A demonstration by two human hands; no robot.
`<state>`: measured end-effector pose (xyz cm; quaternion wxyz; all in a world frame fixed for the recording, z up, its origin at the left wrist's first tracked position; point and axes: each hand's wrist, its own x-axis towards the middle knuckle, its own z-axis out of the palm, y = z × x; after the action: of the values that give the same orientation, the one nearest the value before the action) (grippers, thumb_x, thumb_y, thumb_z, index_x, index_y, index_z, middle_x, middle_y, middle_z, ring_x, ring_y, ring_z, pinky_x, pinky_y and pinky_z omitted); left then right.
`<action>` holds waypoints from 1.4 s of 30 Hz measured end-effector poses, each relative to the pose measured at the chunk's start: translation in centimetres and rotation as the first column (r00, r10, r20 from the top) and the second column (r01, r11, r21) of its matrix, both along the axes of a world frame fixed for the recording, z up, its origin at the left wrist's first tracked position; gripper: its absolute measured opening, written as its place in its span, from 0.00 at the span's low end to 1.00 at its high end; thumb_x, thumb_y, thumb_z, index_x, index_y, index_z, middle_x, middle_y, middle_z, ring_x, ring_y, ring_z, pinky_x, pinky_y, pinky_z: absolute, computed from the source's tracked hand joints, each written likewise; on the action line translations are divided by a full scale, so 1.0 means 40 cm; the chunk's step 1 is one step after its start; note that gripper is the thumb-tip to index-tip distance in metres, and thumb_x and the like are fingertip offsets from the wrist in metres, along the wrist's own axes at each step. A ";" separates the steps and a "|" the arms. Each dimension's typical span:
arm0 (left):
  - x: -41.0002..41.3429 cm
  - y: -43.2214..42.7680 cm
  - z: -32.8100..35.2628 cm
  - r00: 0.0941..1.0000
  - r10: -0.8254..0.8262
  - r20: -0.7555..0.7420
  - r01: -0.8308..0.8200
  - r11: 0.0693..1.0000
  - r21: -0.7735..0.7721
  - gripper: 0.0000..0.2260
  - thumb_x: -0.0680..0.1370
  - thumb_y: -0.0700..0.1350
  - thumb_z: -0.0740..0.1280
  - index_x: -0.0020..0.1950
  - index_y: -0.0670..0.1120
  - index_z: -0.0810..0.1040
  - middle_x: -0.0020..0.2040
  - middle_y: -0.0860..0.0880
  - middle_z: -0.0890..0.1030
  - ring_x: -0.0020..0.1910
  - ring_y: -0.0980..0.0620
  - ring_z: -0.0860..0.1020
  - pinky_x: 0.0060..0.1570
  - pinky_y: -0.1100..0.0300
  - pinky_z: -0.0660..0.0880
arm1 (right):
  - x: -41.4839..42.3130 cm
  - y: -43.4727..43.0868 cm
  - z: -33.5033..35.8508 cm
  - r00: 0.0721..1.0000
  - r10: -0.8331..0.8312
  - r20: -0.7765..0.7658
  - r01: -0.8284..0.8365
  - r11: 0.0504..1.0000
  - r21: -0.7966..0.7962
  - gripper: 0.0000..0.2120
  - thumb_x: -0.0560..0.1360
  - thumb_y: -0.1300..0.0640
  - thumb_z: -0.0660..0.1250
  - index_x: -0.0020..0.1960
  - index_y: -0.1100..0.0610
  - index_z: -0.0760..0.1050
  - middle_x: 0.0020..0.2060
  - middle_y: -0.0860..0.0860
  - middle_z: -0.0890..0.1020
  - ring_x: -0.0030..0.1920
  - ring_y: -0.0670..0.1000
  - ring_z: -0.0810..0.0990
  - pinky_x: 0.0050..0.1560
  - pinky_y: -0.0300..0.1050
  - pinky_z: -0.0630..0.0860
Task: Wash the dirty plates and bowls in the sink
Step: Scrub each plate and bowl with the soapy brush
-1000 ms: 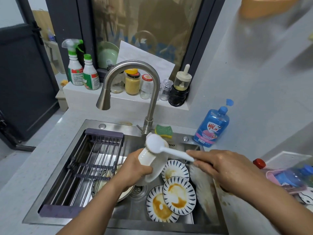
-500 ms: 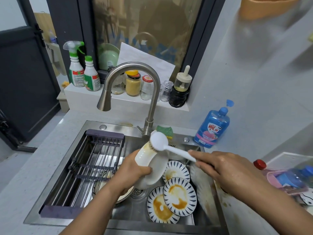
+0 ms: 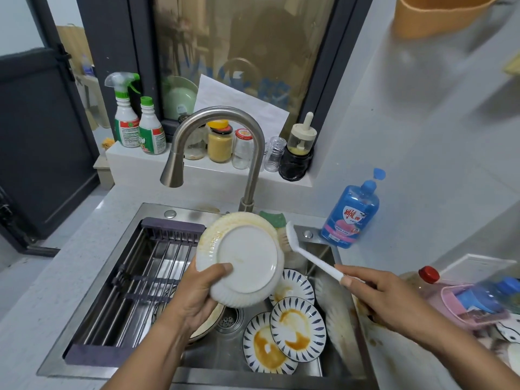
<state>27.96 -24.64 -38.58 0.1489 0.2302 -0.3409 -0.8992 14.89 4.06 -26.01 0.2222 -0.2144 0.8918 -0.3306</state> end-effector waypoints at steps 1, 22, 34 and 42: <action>0.002 0.003 0.004 1.000 -0.010 -0.011 0.010 0.999 0.031 0.30 0.66 0.31 0.76 0.68 0.39 0.76 0.60 0.37 0.83 0.57 0.41 0.84 0.47 0.49 0.83 | 0.005 -0.012 -0.008 0.998 -0.052 0.036 0.054 0.997 -0.061 0.11 0.78 0.44 0.69 0.60 0.39 0.81 0.24 0.46 0.70 0.25 0.47 0.66 0.27 0.38 0.63; -0.016 -0.034 0.126 0.896 -0.370 0.246 0.436 0.625 -0.647 0.22 0.67 0.36 0.81 0.59 0.46 0.82 0.54 0.41 0.86 0.55 0.39 0.84 0.57 0.41 0.81 | 0.010 -0.193 -0.030 0.997 0.070 0.043 -0.066 0.993 -0.101 0.12 0.68 0.54 0.82 0.47 0.49 0.80 0.27 0.37 0.79 0.30 0.37 0.77 0.32 0.29 0.70; -0.027 0.018 0.030 0.883 0.141 0.447 0.318 0.520 -0.793 0.14 0.67 0.39 0.78 0.47 0.53 0.81 0.38 0.56 0.82 0.43 0.50 0.81 0.39 0.59 0.75 | 0.141 -0.106 0.058 0.817 0.396 -0.419 -0.221 0.886 0.407 0.17 0.78 0.29 0.49 0.66 0.19 0.59 0.48 0.34 0.81 0.49 0.41 0.78 0.47 0.41 0.79; -0.008 0.028 0.041 0.955 0.091 0.284 0.170 0.615 -0.770 0.12 0.69 0.32 0.75 0.45 0.48 0.81 0.35 0.52 0.81 0.31 0.60 0.76 0.31 0.65 0.71 | 0.061 -0.072 0.065 0.921 0.166 -0.353 -0.050 0.948 0.315 0.12 0.77 0.32 0.59 0.58 0.23 0.74 0.35 0.39 0.82 0.34 0.42 0.77 0.34 0.40 0.73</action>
<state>27.65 -23.52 -36.95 0.1618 0.2651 -0.7233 -0.6167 17.32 1.16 -23.41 0.0956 -0.2867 0.9441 -0.1316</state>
